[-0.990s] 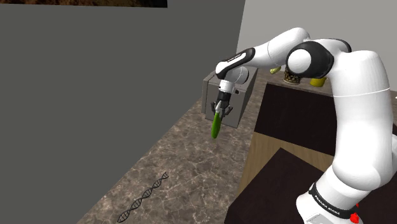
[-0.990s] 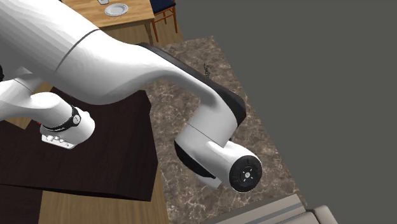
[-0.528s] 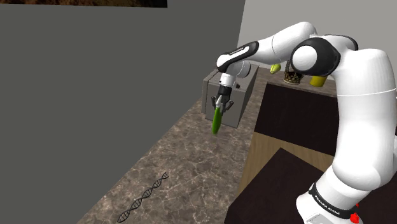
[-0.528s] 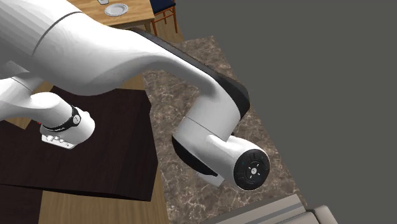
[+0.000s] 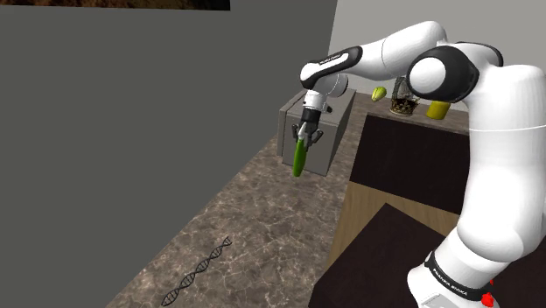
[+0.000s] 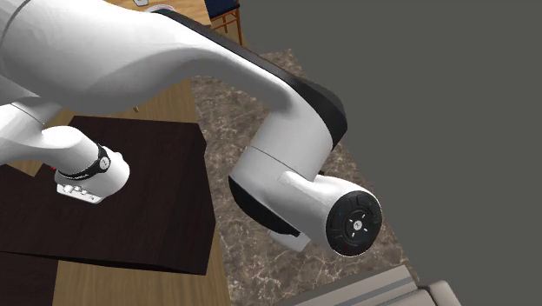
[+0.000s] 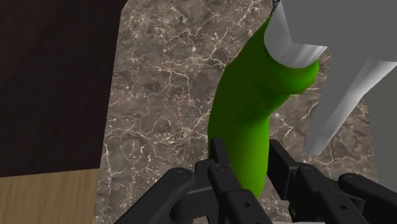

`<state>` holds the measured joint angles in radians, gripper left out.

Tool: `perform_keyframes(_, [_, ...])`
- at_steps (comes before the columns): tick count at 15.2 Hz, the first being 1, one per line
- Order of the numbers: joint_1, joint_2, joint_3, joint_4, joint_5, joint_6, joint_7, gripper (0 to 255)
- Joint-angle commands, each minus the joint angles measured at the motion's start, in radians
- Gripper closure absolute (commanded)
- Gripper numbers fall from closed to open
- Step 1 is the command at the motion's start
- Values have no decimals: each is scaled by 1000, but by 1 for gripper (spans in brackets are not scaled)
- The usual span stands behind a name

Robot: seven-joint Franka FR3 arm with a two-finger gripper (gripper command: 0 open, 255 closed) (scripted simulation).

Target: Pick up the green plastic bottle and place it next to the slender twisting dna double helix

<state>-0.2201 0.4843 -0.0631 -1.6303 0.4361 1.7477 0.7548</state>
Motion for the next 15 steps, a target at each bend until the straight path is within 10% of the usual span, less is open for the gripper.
perform_keyframes(1, [-1,-13,-1,11,-3,-22,9,255])
perform_keyframes(15, [-8,-72,-4,108,-14,-168,66,255])
